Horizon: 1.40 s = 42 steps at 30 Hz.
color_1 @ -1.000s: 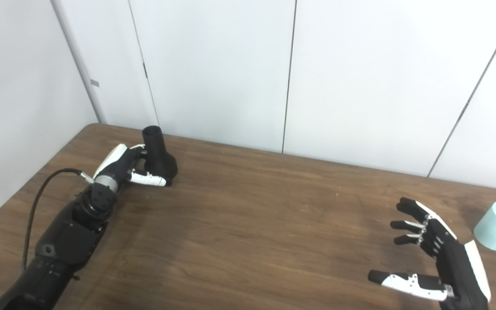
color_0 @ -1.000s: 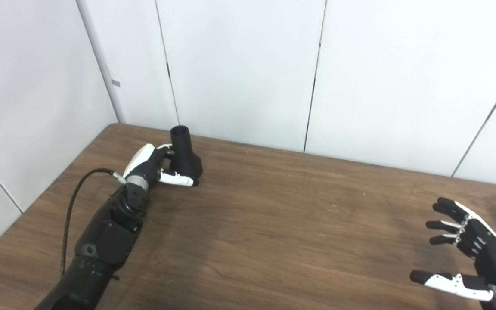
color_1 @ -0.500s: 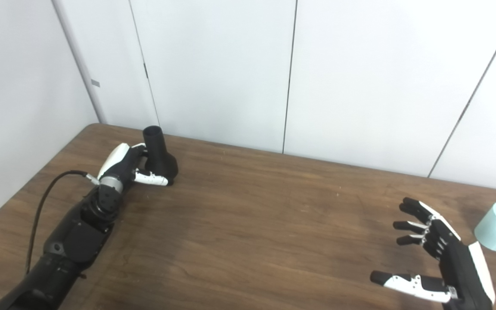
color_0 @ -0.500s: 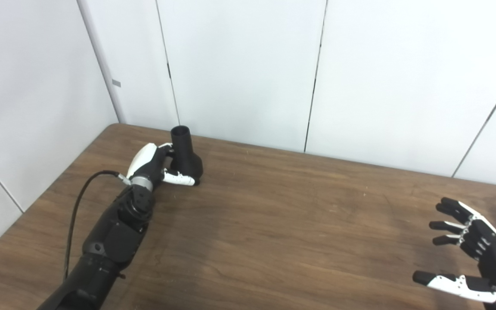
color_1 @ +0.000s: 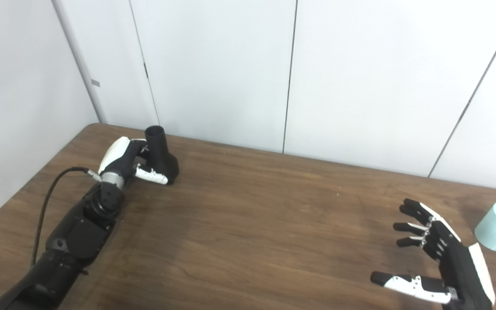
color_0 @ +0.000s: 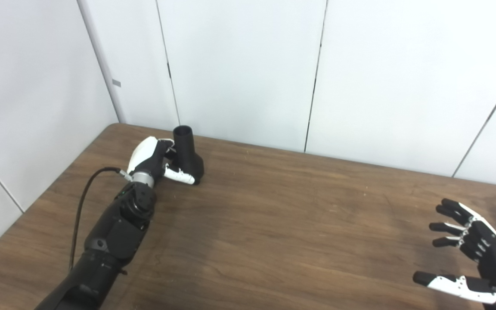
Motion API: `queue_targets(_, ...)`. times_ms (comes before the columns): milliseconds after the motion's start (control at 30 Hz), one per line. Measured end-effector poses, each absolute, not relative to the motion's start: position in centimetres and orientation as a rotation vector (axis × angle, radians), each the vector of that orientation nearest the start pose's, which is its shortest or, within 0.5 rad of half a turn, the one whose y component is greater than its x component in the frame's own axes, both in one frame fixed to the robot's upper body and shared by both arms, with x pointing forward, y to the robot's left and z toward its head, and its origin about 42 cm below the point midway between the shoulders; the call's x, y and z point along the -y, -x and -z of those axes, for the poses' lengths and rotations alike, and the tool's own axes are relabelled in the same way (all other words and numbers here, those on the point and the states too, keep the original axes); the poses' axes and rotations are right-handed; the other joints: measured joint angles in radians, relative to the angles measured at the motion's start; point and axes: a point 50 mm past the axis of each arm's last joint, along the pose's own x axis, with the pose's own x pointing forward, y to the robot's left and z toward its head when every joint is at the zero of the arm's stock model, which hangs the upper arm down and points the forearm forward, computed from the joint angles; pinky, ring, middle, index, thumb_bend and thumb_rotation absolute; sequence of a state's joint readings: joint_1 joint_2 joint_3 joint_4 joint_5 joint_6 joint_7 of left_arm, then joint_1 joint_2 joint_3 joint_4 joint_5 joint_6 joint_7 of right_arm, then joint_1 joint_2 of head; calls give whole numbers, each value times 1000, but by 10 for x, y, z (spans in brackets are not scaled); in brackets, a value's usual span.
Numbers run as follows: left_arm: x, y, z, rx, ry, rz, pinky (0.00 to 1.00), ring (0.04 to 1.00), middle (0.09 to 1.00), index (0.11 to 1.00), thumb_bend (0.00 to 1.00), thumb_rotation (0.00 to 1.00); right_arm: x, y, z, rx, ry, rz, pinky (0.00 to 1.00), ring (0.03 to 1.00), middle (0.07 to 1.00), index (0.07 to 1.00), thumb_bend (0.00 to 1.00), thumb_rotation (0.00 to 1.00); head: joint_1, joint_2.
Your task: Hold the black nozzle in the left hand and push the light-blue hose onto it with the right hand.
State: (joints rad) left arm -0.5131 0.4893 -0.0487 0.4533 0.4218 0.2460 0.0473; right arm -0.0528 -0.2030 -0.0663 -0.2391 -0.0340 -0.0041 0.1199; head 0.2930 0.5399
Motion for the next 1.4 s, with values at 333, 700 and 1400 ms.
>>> queue_targets(333,-380,-436,-183,-117,-906,-209,1000,674,510,471,523,0,272,-291,-188,290,257,-80,569,700,816,823,799,76,-2,11)
queue_targets(700,-372,-436,-180,-103,-921,-187,1000,687,495,481,525,0,272,-291,-188,277,251,-79,567,689,813,823,798,80,-20,17)
queue_targets(1400,-254,-420,-177,142,-931,283,1000,619,469,496,526,0,266,-293,-197,292,268,-67,562,679,797,821,761,56,-138,35)
